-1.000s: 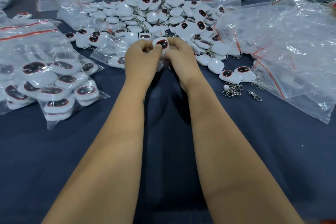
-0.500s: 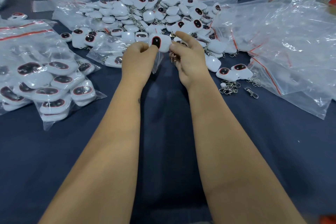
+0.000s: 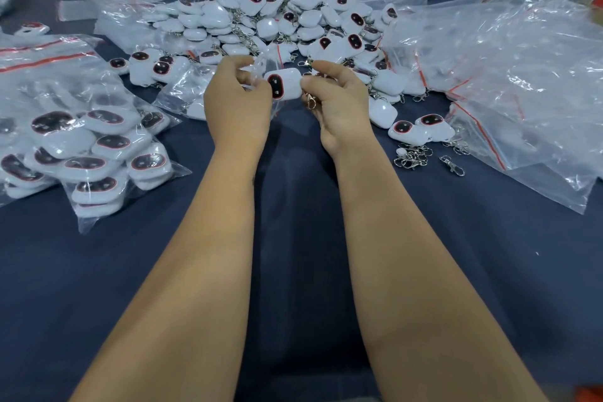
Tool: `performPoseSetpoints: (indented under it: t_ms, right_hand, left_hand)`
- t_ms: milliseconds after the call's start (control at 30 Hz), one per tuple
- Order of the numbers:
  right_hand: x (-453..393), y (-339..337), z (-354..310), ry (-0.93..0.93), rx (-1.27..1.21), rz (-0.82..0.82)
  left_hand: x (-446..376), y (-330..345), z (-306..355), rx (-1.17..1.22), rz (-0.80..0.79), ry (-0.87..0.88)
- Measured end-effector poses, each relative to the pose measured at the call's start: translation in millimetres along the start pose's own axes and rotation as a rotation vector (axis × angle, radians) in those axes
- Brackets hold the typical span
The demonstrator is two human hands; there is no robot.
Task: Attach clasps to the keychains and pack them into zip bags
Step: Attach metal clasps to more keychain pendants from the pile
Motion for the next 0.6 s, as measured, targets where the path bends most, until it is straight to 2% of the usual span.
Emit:
performPoseSetpoints:
  t_ms: [233,333,467,600]
  right_hand:
    - [-2,9,0,-0.054,0.088,-0.059]
    - [-2,13,-1,-0.066,0.086,-0.089]
    - [5,26,-4,-0.105,0.099,-0.18]
    - [14,39,-7,-0.172,0.32,-0.25]
  left_hand:
    - [2,15,4,-0.045,-0.122,0.058]
    - [1,14,1,0.001,-0.117,0.031]
    - [0,10,-1,0.186,-0.071,-0.024]
    - [-1,3,3,0.244,0.001,-0.009]
Point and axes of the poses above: each hand's wrist, its own x-axis away from the middle knuckle, its own y-axis out of the palm, z = x × y, the point moved 10 cm from there along -x, towards the middle knuckle, and after that the axes turned 14 degrees about x, right-handed, at the moved point
